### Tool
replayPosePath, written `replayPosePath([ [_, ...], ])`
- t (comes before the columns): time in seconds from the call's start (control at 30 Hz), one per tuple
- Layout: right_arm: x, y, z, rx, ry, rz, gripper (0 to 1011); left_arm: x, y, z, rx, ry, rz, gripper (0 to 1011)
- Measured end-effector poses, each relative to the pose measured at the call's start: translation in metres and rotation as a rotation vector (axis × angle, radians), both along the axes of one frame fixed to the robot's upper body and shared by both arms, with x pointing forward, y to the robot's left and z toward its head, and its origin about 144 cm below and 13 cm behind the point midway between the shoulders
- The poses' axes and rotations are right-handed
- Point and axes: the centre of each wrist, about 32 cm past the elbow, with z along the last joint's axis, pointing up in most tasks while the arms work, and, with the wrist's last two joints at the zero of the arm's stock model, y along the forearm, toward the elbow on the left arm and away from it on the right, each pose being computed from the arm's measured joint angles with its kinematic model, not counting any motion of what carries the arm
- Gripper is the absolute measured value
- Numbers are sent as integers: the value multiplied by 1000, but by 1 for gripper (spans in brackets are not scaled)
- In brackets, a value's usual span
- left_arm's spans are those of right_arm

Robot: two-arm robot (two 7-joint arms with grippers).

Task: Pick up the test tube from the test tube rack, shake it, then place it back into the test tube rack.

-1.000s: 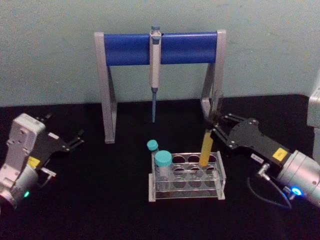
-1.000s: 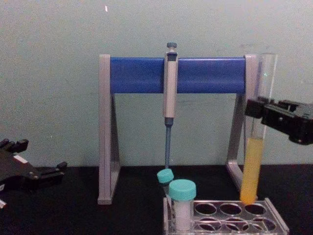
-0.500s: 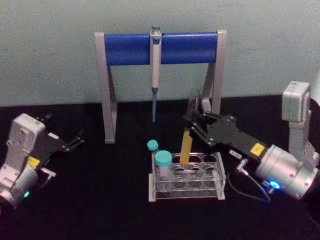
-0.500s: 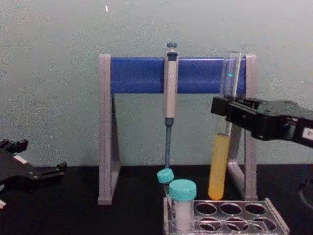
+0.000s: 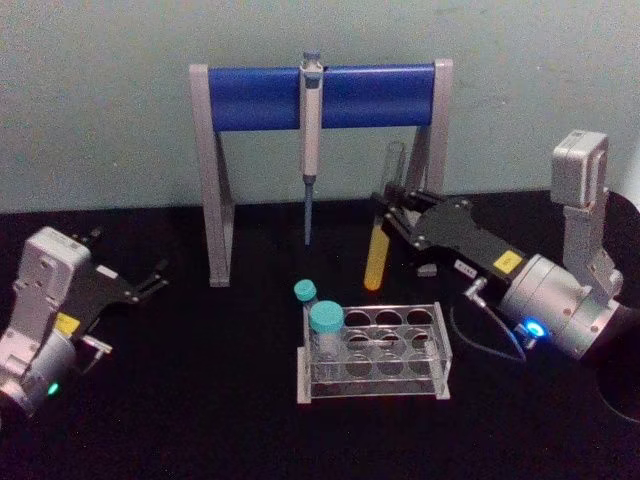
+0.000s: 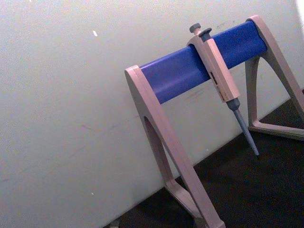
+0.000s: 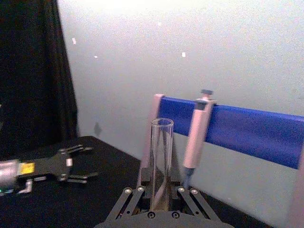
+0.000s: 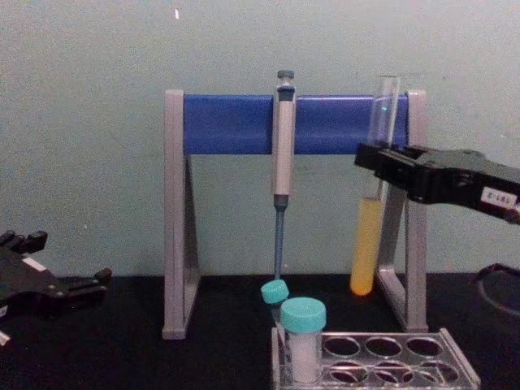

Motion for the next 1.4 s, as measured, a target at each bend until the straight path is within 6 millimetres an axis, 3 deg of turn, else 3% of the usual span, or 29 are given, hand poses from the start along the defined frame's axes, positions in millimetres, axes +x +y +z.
replayPosePath([
  [0.53, -3, -23, 0, -18, -5, -89, 222, 0, 0, 0, 0, 0, 0, 1010],
  [1.4, -6, -23, 0, -19, -4, -76, 222, 0, 0, 0, 0, 0, 0, 1010],
])
